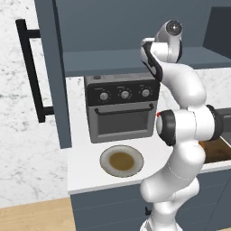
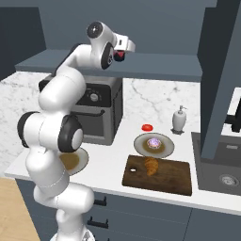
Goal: From the different types of pastries on the counter, select a croissant and place it on the cutting board. Then retrieve a jar of jam from the cabinet and place it alongside the croissant on the cutting board.
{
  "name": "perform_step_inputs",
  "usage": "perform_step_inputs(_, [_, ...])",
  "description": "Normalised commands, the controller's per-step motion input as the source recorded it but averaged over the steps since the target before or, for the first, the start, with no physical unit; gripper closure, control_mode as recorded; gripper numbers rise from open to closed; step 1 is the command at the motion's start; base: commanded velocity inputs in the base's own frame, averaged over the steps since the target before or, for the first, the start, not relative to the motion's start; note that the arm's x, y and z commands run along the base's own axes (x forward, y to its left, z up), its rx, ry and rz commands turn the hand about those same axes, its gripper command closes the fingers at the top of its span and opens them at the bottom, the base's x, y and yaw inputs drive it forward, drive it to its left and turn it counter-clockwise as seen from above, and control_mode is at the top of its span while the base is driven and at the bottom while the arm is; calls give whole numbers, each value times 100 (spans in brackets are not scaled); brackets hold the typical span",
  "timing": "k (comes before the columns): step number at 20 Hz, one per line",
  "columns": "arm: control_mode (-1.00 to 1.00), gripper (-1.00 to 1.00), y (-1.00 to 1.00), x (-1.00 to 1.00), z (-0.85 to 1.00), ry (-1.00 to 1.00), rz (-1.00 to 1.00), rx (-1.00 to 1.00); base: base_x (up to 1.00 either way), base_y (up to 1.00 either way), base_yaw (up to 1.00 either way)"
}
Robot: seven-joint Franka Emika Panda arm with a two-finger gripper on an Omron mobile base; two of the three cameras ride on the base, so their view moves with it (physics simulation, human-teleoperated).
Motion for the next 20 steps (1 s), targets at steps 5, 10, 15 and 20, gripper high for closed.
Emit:
perform_step_inputs(5, [-100,-100,0,22,-9,0,0,0,0,0,0])
perform_step_inputs(10, [-100,-100,8,20,-24,0,0,0,0,0,0])
perform_step_inputs(15, [-100,100,14,0,-19,0,0,0,0,0,0])
perform_step_inputs(20, [-100,100,0,0,0,0,0,0,0,0,0])
